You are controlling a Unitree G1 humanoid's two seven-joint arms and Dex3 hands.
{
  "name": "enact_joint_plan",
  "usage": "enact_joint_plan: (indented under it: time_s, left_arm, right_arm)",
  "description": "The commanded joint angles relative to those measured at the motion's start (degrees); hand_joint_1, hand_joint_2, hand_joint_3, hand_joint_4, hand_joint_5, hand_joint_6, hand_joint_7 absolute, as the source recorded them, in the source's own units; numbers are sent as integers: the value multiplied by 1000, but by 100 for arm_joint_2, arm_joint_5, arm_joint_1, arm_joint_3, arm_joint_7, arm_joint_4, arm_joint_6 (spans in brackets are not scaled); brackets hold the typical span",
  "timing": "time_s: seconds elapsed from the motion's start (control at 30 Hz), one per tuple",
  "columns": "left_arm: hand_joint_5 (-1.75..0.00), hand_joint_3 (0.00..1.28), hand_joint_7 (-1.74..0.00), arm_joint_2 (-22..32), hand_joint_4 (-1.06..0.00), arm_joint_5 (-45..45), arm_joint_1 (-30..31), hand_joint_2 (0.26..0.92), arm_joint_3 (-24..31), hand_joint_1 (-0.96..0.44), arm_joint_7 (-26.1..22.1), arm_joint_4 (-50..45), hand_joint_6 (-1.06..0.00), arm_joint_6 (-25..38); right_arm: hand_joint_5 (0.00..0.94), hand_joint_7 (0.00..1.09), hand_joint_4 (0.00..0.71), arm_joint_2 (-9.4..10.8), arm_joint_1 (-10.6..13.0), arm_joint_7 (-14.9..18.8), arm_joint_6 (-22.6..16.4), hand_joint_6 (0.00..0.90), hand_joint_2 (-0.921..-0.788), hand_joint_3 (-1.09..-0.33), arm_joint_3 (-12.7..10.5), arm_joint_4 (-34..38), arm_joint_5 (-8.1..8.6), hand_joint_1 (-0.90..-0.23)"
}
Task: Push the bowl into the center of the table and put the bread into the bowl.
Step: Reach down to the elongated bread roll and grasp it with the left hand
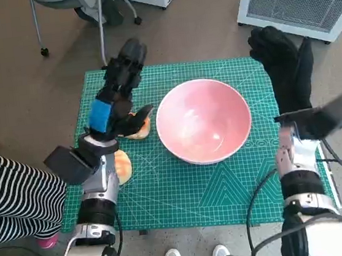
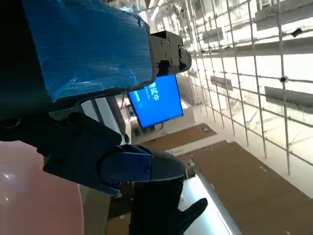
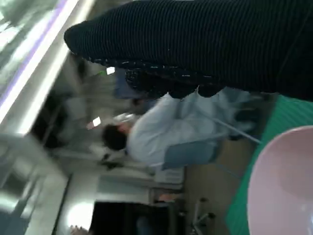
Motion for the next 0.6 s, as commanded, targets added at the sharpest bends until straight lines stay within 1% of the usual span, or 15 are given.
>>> enact_joint_plan:
  time_s: [0.03,0.2,0.33,0.53,0.6]
  left_arm:
    - [-1,342,-333,-19,-86,-11,-81,921,-108,-711,-158,-222,-4,109]
    - [0,345,-337,-40,-83,-32,-116,921,-177,-697,-252,-398,0,203]
    - [0,346,-338,-48,-81,-42,-149,921,-204,-689,-293,-449,1,232]
    - [-1,346,-356,-71,-78,-33,-205,921,-217,-690,-340,-402,1,195]
    - [-1,345,-363,-79,-79,-19,-220,921,-224,-689,-348,-375,1,160]
  right_arm:
    - [11,178,108,83,353,310,-122,139,-921,-732,88,-345,193,-706]
    - [16,196,123,90,493,488,-203,161,-921,-726,204,-641,267,-708]
    - [17,206,131,82,545,557,-198,167,-921,-723,272,-768,287,-707]
    - [15,215,132,69,554,545,-187,163,-921,-719,355,-843,239,-707]
    - [14,218,131,58,542,511,-192,161,-921,-717,384,-839,195,-710]
